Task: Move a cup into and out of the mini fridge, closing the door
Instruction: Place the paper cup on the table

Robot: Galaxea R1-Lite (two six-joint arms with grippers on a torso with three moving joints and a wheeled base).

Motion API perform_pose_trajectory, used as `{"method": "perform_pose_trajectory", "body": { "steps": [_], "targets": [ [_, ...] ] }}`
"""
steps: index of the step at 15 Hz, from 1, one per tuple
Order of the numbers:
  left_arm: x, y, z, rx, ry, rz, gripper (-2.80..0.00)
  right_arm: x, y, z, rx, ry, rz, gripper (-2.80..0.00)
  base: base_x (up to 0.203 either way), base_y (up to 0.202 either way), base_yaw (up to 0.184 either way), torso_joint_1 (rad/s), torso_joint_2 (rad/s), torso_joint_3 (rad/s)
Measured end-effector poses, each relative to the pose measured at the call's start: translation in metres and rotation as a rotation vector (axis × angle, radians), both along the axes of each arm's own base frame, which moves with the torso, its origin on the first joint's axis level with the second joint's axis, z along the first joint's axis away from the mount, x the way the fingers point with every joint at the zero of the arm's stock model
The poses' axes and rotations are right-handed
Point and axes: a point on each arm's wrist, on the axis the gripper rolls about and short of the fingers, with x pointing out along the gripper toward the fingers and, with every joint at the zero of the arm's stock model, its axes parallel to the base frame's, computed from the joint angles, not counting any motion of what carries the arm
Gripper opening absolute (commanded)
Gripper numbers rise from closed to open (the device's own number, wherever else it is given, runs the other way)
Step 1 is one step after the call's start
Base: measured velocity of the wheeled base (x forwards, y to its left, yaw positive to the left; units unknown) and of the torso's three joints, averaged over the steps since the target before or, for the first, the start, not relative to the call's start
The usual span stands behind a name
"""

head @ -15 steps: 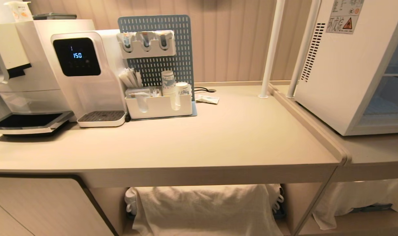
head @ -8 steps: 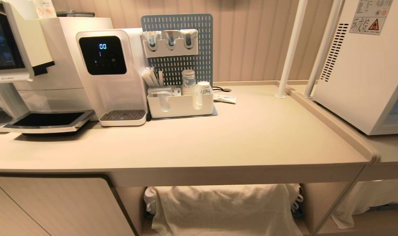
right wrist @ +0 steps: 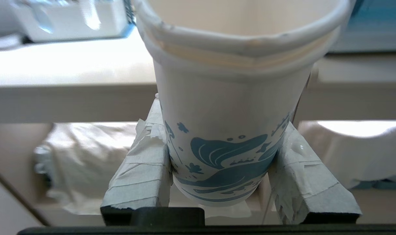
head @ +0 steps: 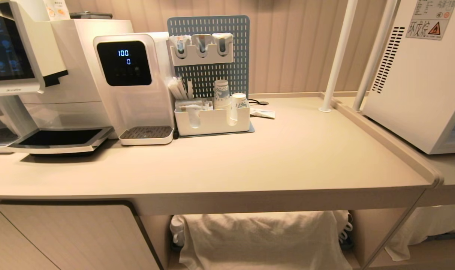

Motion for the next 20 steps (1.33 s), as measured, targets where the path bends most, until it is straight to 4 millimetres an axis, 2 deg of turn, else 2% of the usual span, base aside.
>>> {"method": "perform_pose_trajectory", "body": {
  "steps": [2, 4, 6, 8, 10, 13, 15, 20],
  "targets": [
    [0.000, 0.000, 0.000, 0.000, 0.000, 0.000, -2.80, -0.010, 0.001, 0.044, 0.032, 0.054, 0.062, -2.80, 0.000, 0.000, 0.000, 0.000, 0.00, 0.000],
    [0.000, 0.000, 0.000, 0.000, 0.000, 0.000, -2.80, 0.004, 0.002, 0.089, 0.058, 0.185, 0.117, -2.80, 0.000, 0.000, 0.000, 0.000, 0.00, 0.000],
    [0.000, 0.000, 0.000, -0.001, 0.000, 0.000, -2.80, 0.043, 0.003, 0.137, 0.081, 0.316, 0.155, -2.80, 0.000, 0.000, 0.000, 0.000, 0.00, 0.000],
    [0.000, 0.000, 0.000, -0.001, 0.000, 0.000, -2.80, 0.102, 0.005, 0.177, 0.102, 0.430, 0.189, -2.80, 0.000, 0.000, 0.000, 0.000, 0.00, 0.000],
    [0.000, 0.000, 0.000, -0.001, 0.000, 0.000, -2.80, 0.162, 0.011, 0.196, 0.133, 0.552, 0.229, -2.80, 0.000, 0.000, 0.000, 0.000, 0.00, 0.000],
    [0.000, 0.000, 0.000, -0.001, 0.000, -0.001, -2.80, 0.240, 0.027, 0.183, 0.159, 0.724, 0.295, -2.80, 0.000, 0.000, 0.000, 0.000, 0.00, 0.000],
    [0.000, 0.000, 0.000, -0.001, 0.000, 0.000, -2.80, 0.283, 0.037, 0.162, 0.158, 0.755, 0.358, -2.80, 0.000, 0.000, 0.000, 0.000, 0.00, 0.000],
    [0.000, 0.000, 0.000, 0.000, 0.000, 0.000, -2.80, 0.358, 0.051, 0.100, 0.109, 0.727, 0.395, -2.80, 0.000, 0.000, 0.000, 0.000, 0.00, 0.000]
  ]
}}
